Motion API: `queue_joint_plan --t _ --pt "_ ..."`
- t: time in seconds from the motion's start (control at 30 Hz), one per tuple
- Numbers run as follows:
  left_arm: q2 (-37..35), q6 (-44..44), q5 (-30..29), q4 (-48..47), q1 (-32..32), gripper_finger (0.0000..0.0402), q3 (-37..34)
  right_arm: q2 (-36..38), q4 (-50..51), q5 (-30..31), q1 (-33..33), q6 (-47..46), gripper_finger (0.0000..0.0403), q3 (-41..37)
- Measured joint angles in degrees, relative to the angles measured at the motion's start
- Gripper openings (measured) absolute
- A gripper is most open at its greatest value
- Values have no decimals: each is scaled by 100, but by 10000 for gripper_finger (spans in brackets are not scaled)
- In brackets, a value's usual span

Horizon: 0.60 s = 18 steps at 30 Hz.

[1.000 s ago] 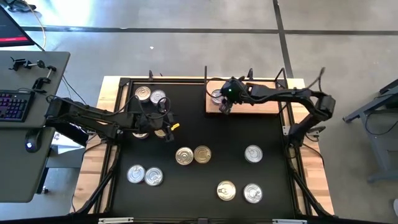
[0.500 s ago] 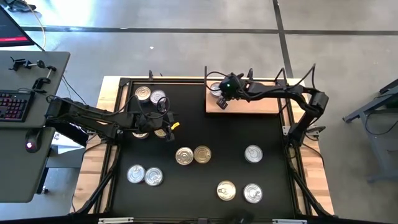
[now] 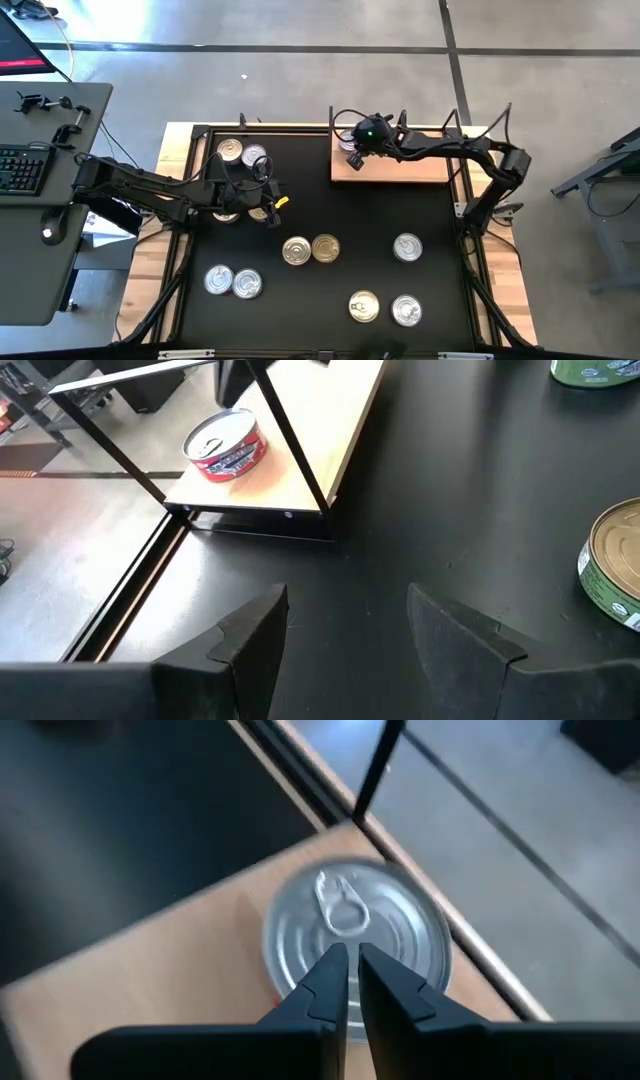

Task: Stack canned seafood by type on shelf
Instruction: Put the blue-pink tuna can on the shelf

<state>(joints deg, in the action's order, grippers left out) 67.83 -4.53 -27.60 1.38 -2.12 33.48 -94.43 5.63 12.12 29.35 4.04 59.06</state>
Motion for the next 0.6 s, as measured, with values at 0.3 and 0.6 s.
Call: queue_joint_plan --t 0.3,0.6 --pt "2 90 -6 107 -151 199 -48 1419 -43 1507 -1863 -99 3 3" --pt "4 -131 -1 1307 -388 199 -723 1153 -432 2724 -4469 -860 1 8"
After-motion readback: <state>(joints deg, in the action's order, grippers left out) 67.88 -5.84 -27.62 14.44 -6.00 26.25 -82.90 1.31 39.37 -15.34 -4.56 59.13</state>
